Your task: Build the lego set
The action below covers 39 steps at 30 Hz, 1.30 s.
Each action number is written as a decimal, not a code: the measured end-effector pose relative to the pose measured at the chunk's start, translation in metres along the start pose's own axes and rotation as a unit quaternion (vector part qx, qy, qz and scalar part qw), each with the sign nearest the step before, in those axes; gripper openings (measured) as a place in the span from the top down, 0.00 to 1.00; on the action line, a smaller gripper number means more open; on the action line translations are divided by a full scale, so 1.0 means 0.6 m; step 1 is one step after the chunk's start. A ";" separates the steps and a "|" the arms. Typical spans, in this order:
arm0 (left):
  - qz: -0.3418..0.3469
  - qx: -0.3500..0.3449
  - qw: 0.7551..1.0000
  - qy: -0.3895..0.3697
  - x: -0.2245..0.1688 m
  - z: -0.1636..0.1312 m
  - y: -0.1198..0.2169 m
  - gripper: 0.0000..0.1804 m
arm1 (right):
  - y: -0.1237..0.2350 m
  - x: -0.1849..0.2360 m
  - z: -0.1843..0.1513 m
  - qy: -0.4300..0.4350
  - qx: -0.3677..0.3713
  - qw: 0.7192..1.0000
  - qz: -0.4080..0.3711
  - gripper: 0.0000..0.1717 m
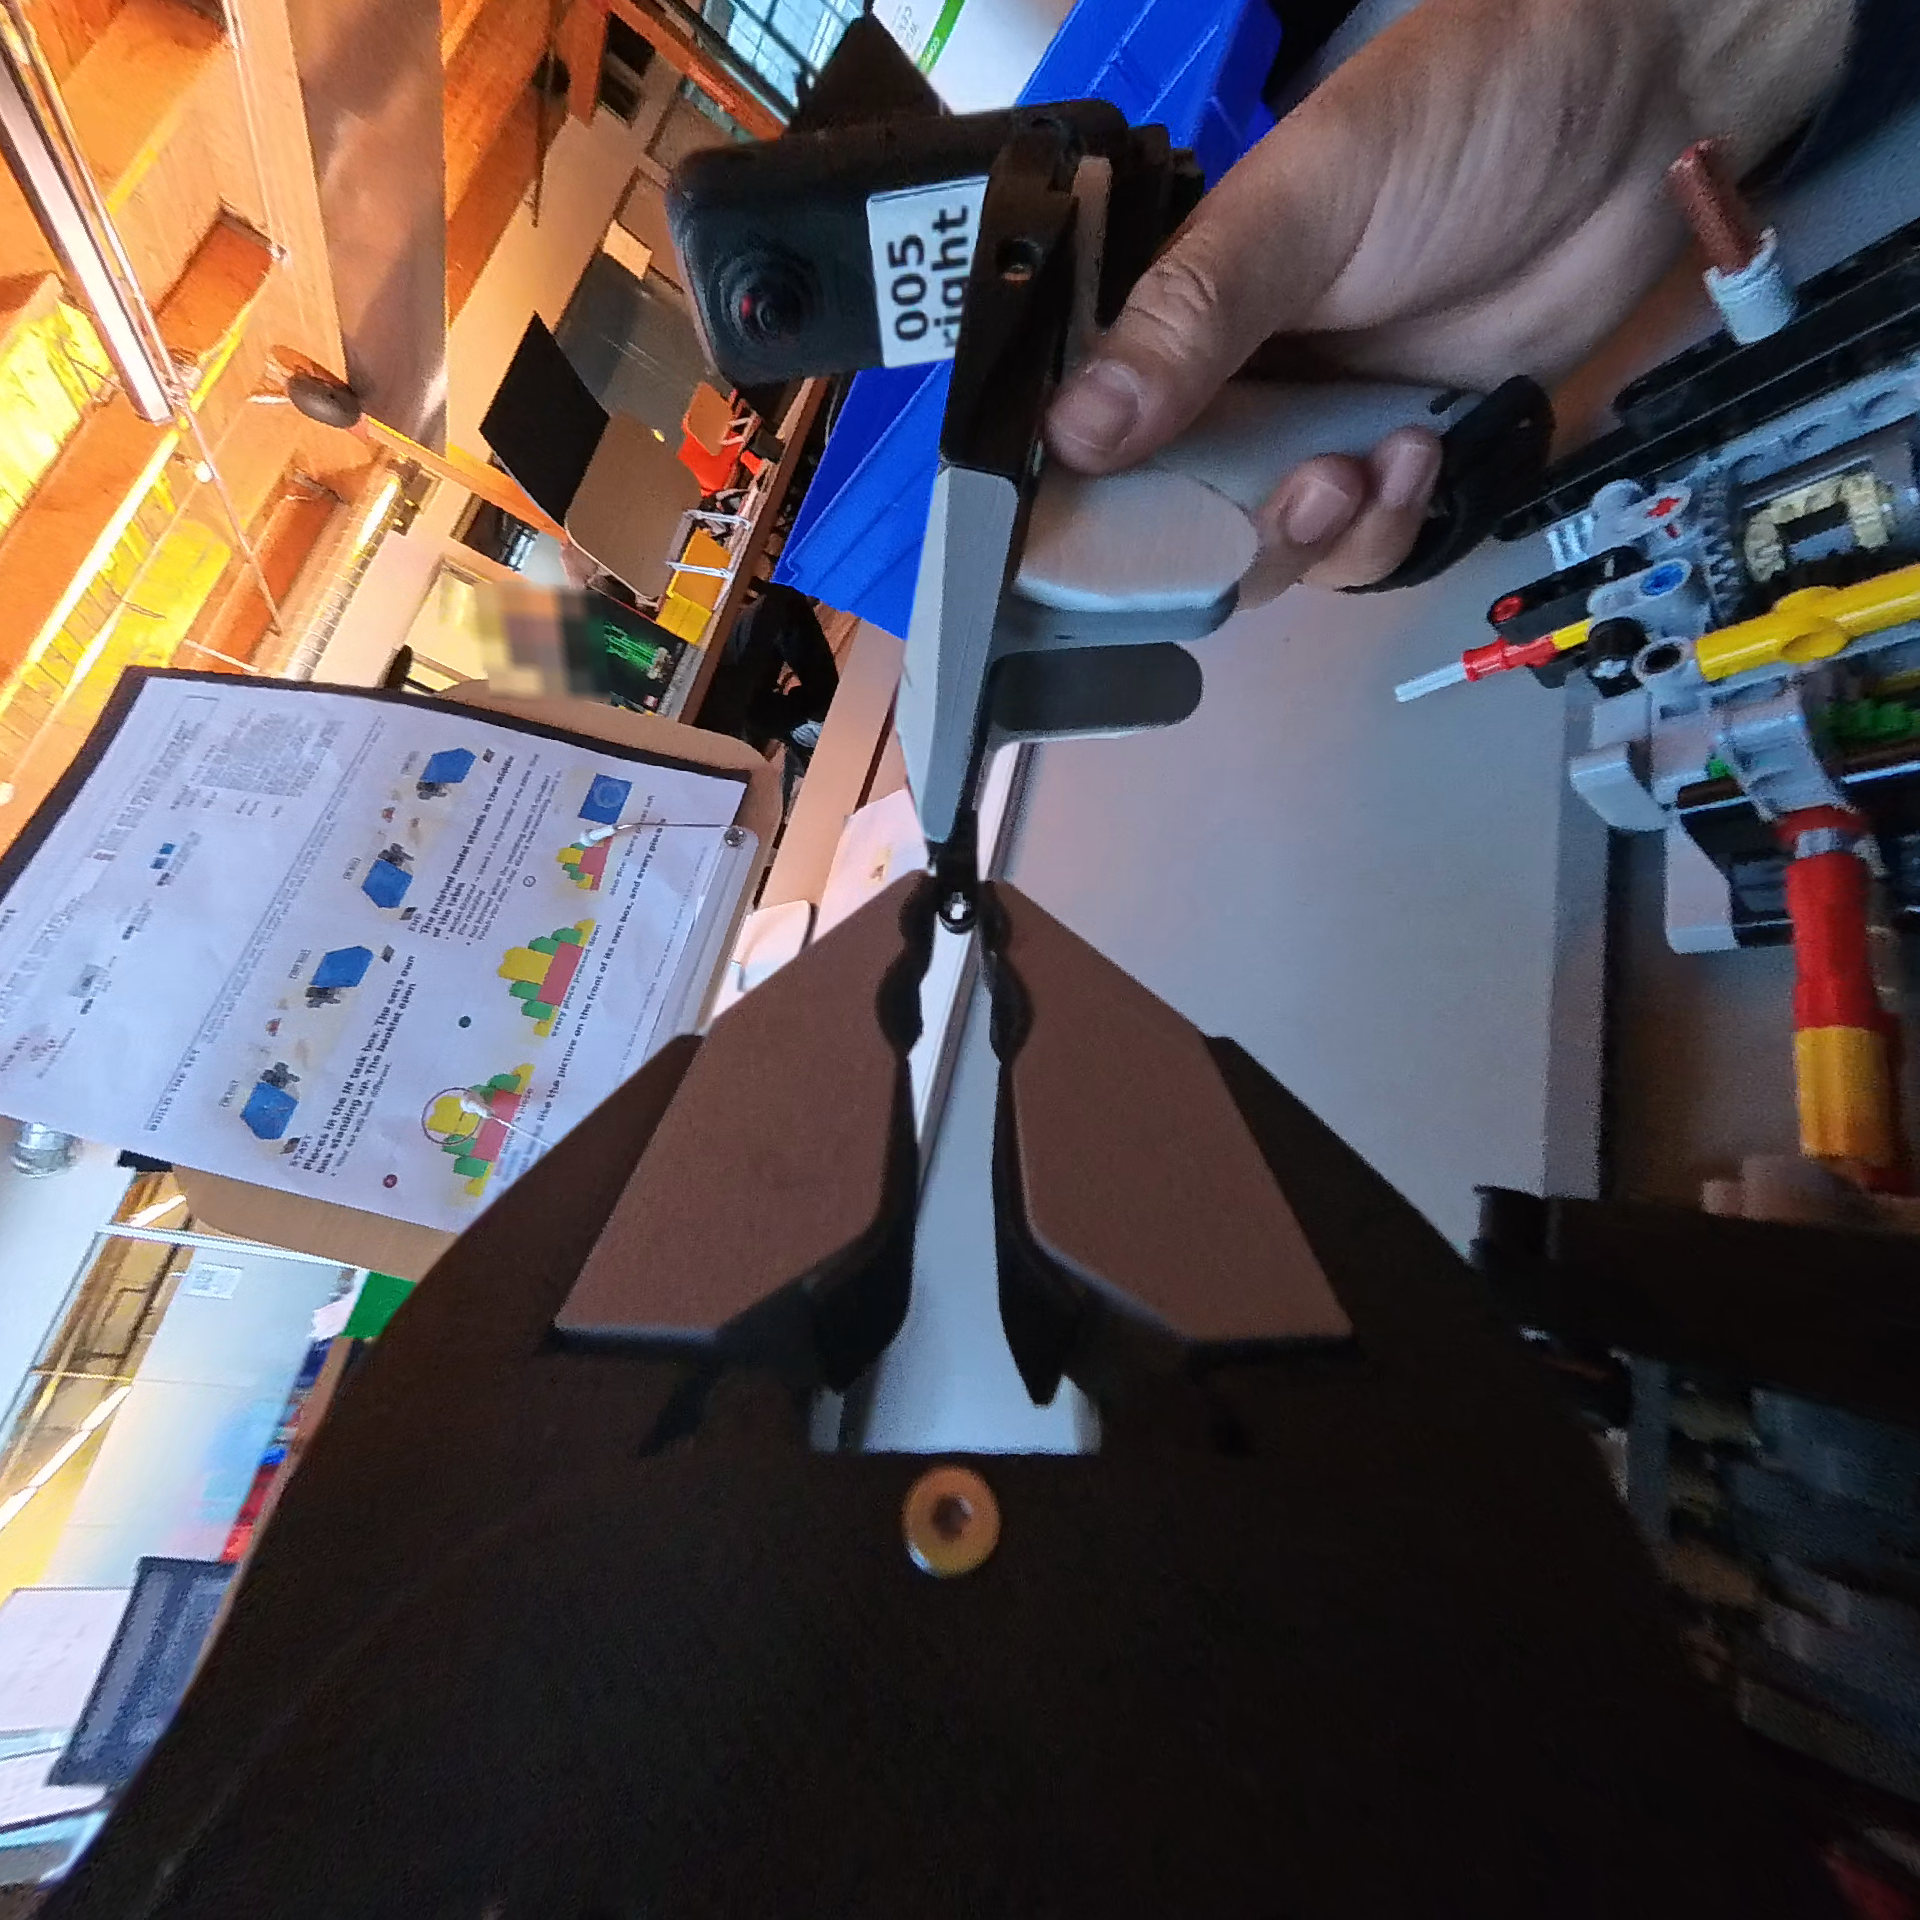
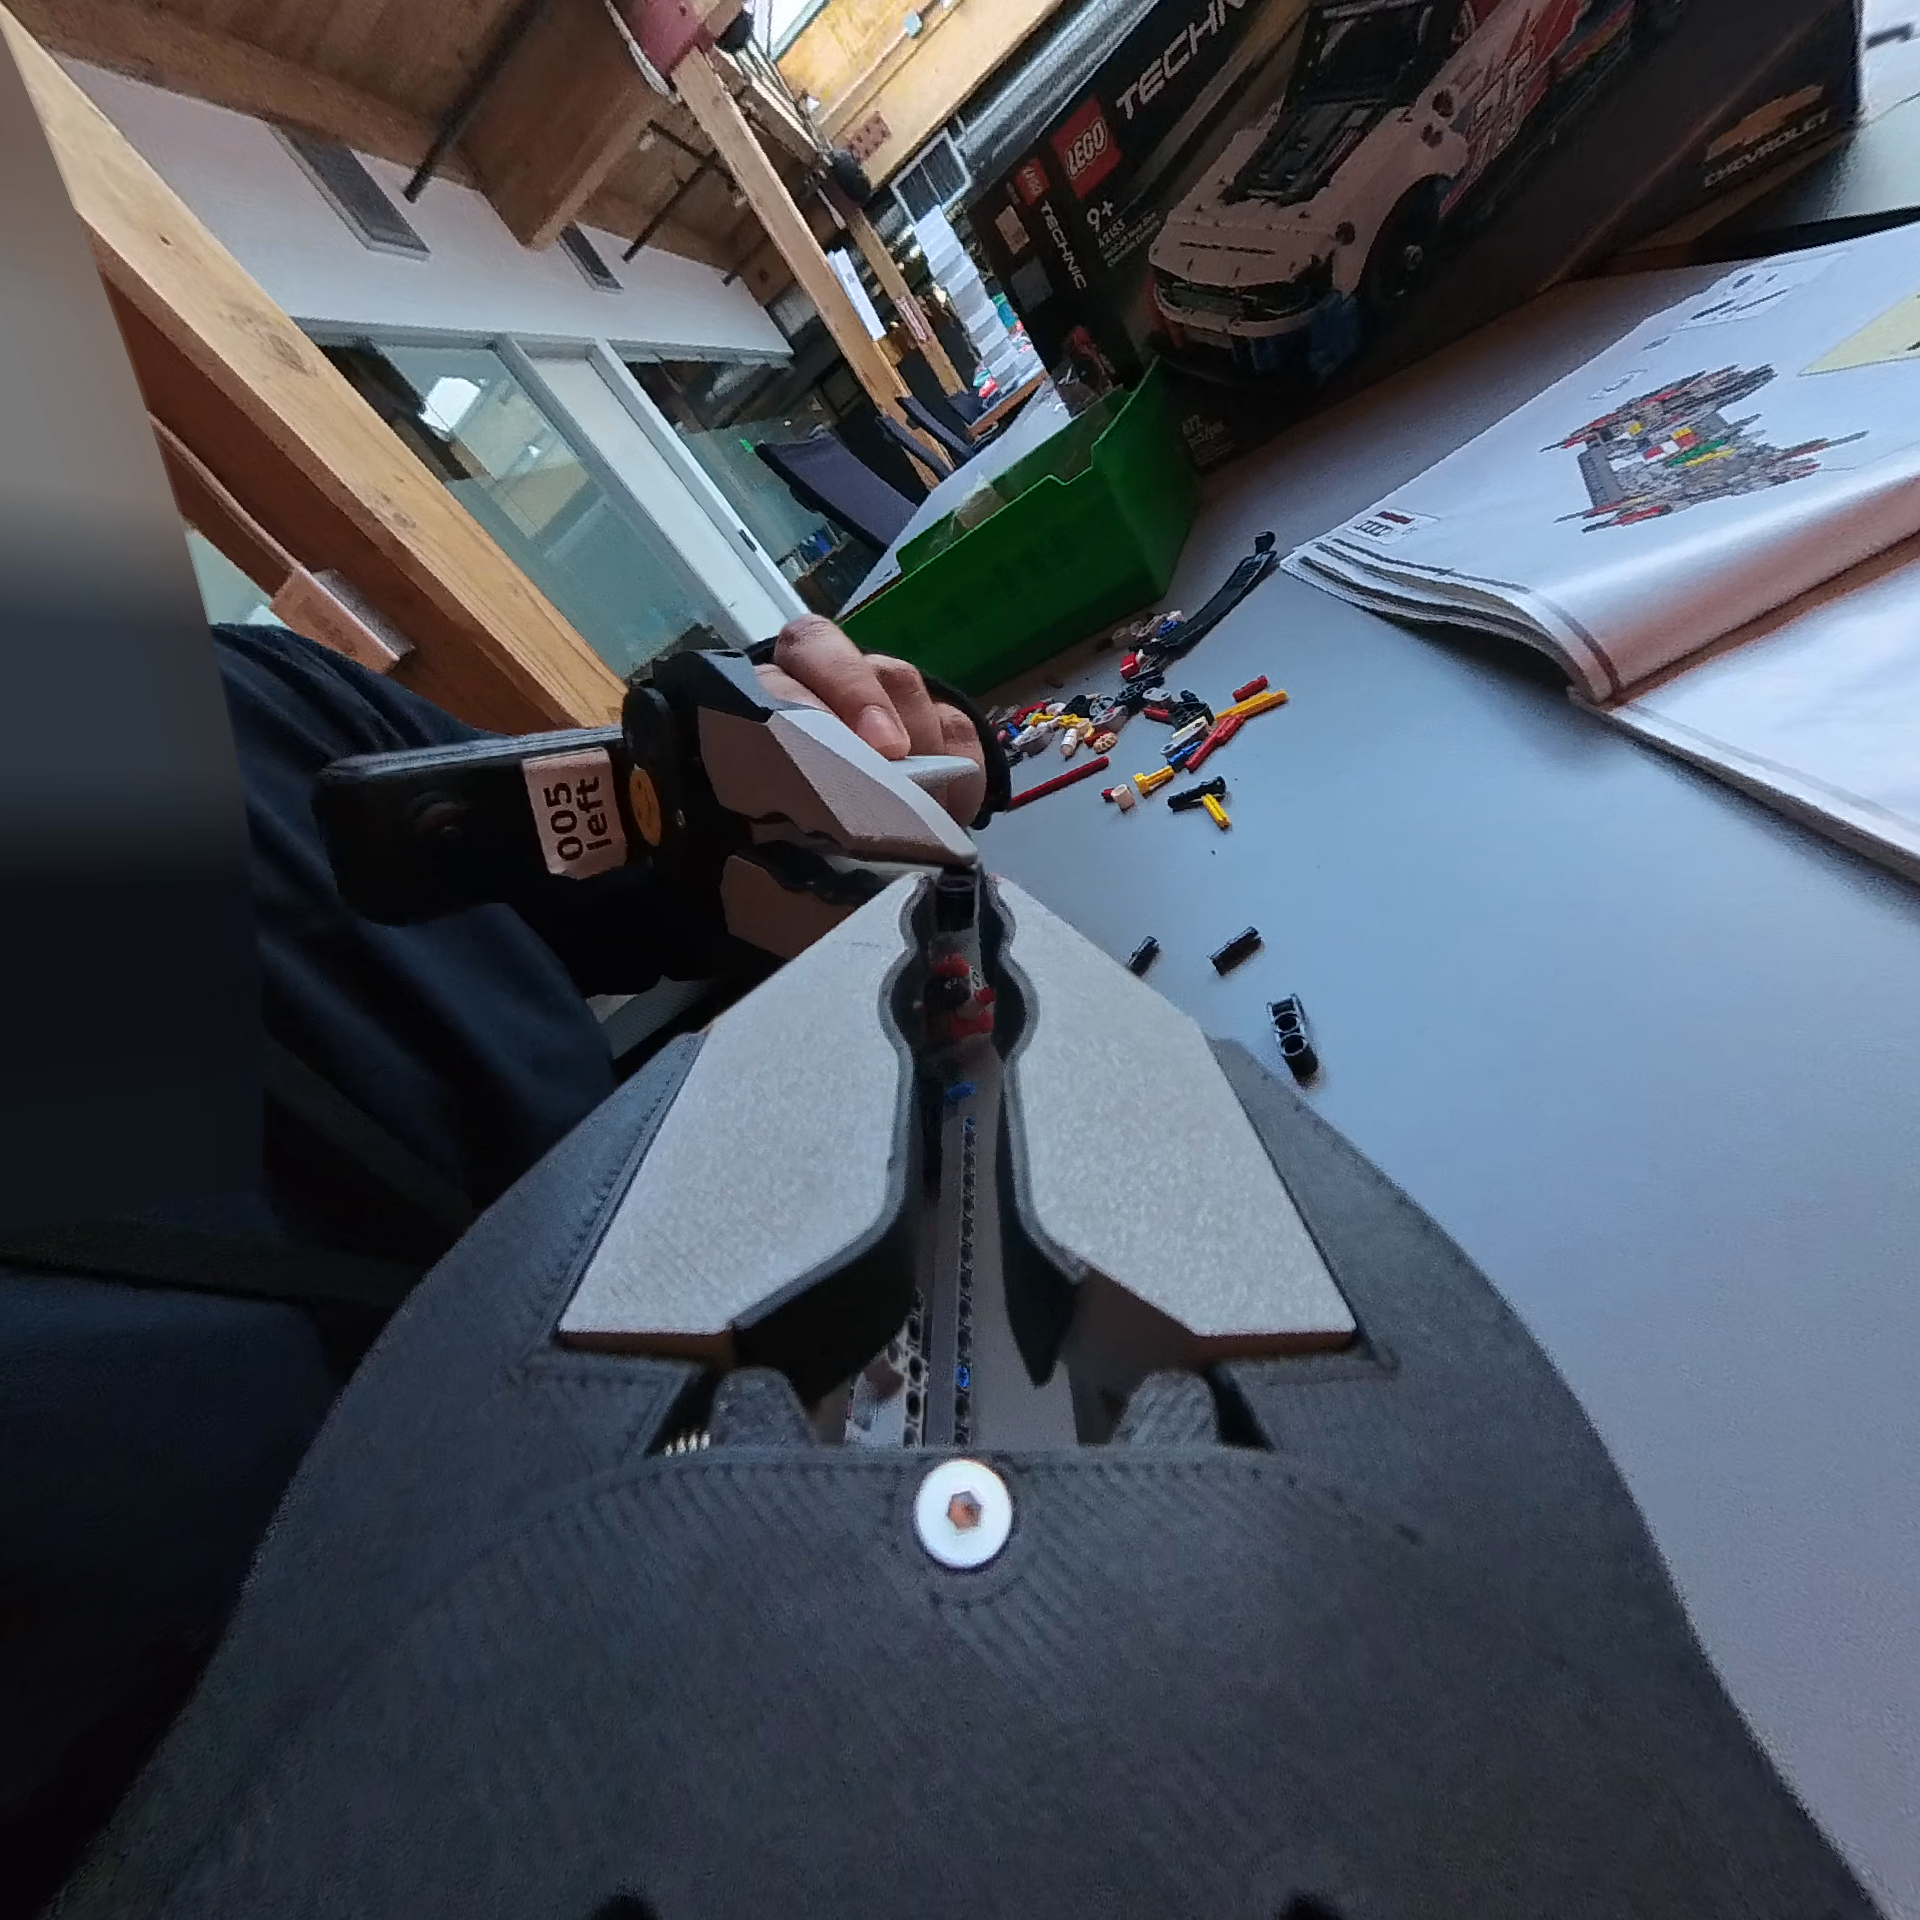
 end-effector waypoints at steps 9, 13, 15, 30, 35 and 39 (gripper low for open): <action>0.003 0.002 1.000 -0.003 -0.003 0.000 -0.002 0.97 | 0.004 0.000 0.001 -0.009 -0.008 1.000 0.009 0.98; 0.007 0.002 1.000 -0.009 -0.003 0.002 0.000 0.97 | 0.004 0.003 0.001 0.013 -0.003 1.000 0.000 0.98; 0.006 0.001 1.000 -0.011 -0.003 0.002 0.000 0.97 | 0.005 0.004 0.001 0.017 -0.001 1.000 0.001 0.98; -0.207 0.067 0.888 0.405 -0.045 -0.047 -0.006 0.97 | 0.025 -0.046 -0.055 0.352 0.201 0.893 -0.194 0.86; -0.281 0.077 0.801 0.523 -0.068 -0.055 -0.001 0.97 | 0.011 -0.047 -0.063 0.475 0.243 0.810 -0.243 0.82; -0.303 0.075 0.768 0.559 -0.073 -0.051 0.000 0.97 | 0.003 -0.041 -0.075 0.560 0.285 0.735 -0.254 0.91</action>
Point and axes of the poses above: each gripper's, where its closed fingertips meet, y back along the fingers, z out of its top, x = y × z across the jaws, the point moved 1 cm from there along y, back along the fingers, and after that the axes turned 4 degrees about -x, right-handed, at the moved point
